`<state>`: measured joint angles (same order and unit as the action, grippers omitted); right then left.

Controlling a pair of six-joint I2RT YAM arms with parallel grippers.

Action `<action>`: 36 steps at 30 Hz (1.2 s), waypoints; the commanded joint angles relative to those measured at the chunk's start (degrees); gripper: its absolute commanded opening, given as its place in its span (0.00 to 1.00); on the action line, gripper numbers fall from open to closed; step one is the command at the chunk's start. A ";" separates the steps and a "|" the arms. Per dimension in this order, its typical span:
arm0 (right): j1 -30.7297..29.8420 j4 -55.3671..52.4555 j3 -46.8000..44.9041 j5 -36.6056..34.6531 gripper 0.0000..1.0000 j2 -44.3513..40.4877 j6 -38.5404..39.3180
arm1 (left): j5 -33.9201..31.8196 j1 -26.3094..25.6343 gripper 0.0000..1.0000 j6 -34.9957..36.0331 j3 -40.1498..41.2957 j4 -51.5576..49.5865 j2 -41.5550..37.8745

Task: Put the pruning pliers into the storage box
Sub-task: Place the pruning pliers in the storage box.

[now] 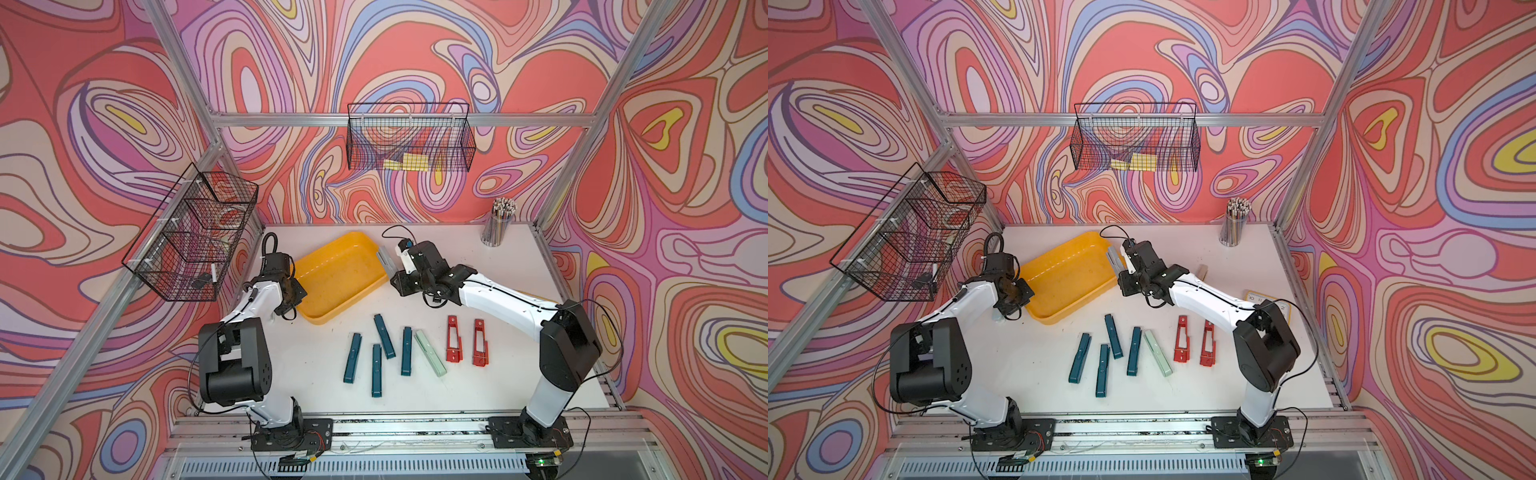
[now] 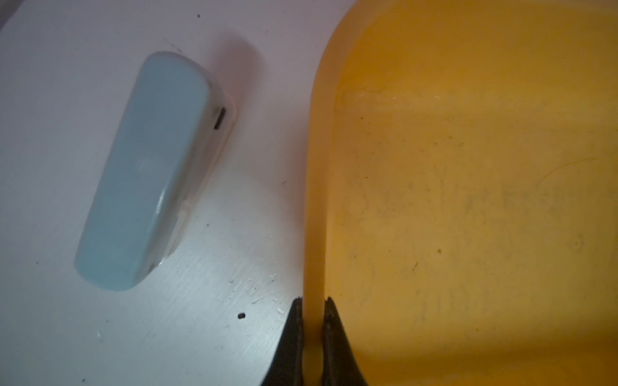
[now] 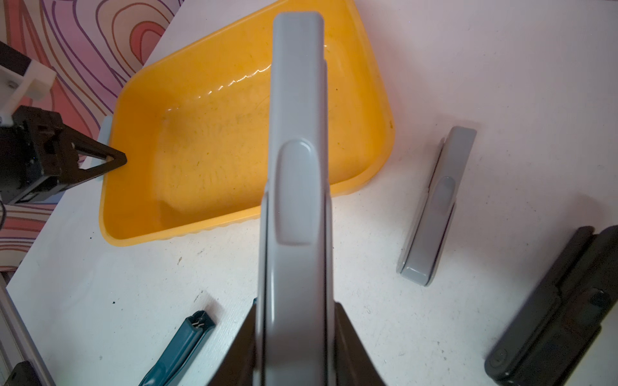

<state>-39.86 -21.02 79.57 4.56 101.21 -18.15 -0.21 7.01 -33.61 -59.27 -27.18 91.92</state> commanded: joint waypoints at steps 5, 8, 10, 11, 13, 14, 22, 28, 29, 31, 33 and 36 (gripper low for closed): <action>-0.40 1.53 1.12 1.58 0.00 -0.91 -0.65 | 1.81 -5.18 0.00 1.96 -3.66 -3.14 2.02; -0.44 1.24 1.99 2.31 0.00 -0.33 -0.69 | 1.34 -6.29 0.00 1.82 -4.03 -3.96 2.39; -0.40 1.46 2.16 2.41 0.00 -0.31 -0.83 | 0.96 -6.56 0.00 2.07 -3.78 -4.41 2.24; -0.39 1.59 2.17 2.49 0.00 -0.28 -0.81 | 0.85 -6.65 0.00 2.22 -3.60 -4.37 2.08; -0.40 1.37 2.71 2.91 0.00 -0.05 -0.71 | 0.81 -6.74 0.00 2.47 -3.14 -4.28 1.95; -0.40 1.17 3.07 3.12 0.00 0.00 -0.69 | 0.94 -6.74 0.00 2.53 -2.85 -4.20 1.87; -0.87 1.33 6.81 5.20 0.00 6.67 -1.01 | 0.08 -6.78 0.24 3.36 -2.49 -4.60 1.36; -2.05 1.76 10.37 5.08 0.00 10.14 -1.21 | 0.55 -6.81 0.64 4.65 -2.44 -4.77 -1.34; -2.27 1.33 11.48 5.14 0.00 11.05 -1.11 | 0.69 -6.82 0.68 4.78 -2.45 -4.81 -1.82; -2.82 0.65 14.09 5.21 0.00 13.43 -0.96 | 1.27 -6.77 0.73 4.94 -2.66 -4.97 -2.86; -3.52 0.16 16.58 5.31 0.00 15.62 -0.93 | 1.52 -6.83 0.75 4.99 -3.03 -5.66 -4.07; -4.66 -1.01 21.00 4.57 0.00 19.25 -0.92 | 1.21 -6.77 0.78 4.95 -3.27 -7.49 -6.92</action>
<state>-43.24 -21.50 97.17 9.23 117.99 -19.18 1.10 0.36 -29.19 -61.82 -31.31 88.36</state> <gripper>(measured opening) 0.308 0.768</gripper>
